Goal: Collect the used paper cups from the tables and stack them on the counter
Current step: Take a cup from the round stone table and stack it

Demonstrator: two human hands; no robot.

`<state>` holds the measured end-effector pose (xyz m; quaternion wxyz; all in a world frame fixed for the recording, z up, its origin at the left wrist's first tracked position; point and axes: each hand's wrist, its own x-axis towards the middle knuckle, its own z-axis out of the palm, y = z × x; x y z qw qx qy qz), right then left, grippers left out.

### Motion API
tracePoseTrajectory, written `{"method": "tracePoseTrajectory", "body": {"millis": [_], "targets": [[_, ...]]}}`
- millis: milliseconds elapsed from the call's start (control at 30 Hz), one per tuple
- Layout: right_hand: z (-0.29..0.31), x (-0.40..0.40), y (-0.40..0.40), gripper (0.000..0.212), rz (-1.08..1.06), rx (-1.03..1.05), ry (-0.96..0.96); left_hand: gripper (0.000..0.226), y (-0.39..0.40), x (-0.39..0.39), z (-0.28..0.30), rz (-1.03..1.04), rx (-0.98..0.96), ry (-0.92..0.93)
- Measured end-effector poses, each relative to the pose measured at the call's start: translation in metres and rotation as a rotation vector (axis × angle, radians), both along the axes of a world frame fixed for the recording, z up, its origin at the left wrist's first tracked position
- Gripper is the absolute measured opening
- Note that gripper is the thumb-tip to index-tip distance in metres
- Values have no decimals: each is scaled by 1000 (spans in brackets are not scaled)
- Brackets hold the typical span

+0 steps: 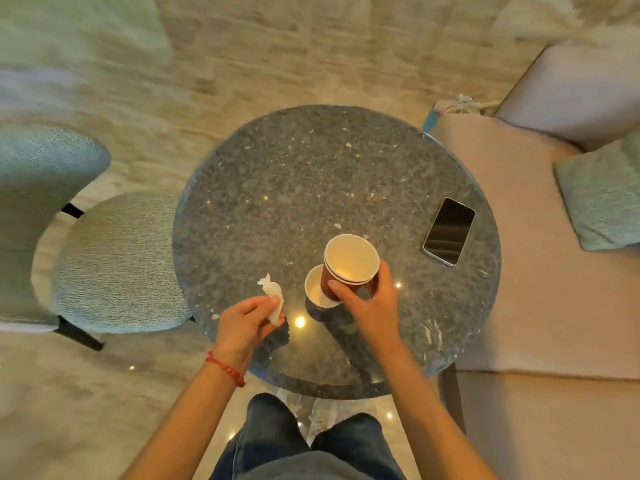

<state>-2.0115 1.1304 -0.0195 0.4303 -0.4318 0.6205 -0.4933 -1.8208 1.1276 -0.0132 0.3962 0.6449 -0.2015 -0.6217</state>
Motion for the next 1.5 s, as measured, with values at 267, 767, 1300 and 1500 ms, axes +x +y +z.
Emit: {"method": "tracePoseTrajectory", "body": {"millis": [267, 767, 1300, 1500], "targets": [[-22, 8, -11, 66, 84, 77, 81, 14, -7, 4, -1, 33, 33, -3], [-54, 24, -1, 85, 133, 187, 109, 9, -10, 21, -9, 96, 64, 67], [-19, 38, -5, 65, 138, 82, 46, 13, -11, 48, 2, 150, 11, 108], [-13, 39, -10, 63, 289, 77, 22, 10, 6, 50, 7, 278, -61, 75]]}}
